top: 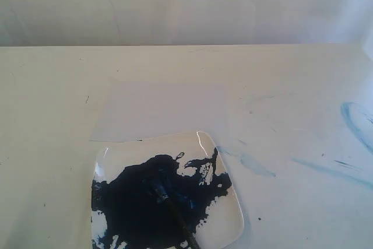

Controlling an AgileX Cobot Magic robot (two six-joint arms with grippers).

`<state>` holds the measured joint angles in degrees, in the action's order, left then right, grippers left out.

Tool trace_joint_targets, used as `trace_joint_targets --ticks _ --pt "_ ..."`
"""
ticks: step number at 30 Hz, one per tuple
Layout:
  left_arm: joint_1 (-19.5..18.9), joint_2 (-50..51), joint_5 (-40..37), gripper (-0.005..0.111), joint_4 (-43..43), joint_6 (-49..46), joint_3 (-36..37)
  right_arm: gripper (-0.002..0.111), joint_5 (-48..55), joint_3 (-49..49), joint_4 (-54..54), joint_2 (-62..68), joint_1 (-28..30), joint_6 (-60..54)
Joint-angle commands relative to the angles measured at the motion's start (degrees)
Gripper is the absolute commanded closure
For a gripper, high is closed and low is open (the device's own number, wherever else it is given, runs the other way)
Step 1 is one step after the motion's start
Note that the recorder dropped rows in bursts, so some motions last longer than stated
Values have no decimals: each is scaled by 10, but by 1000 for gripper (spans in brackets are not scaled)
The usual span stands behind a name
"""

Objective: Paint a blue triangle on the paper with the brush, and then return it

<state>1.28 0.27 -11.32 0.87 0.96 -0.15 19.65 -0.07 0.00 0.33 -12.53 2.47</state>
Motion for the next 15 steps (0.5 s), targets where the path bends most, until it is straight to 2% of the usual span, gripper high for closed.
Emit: trace_joint_targets --ticks 1,15 --pt "2 -3 2 107 -4 3 1 108 -4 1 0 -3 -1 2" --pt "2 -3 2 107 -4 3 1 108 0 1 0 -3 -1 3"
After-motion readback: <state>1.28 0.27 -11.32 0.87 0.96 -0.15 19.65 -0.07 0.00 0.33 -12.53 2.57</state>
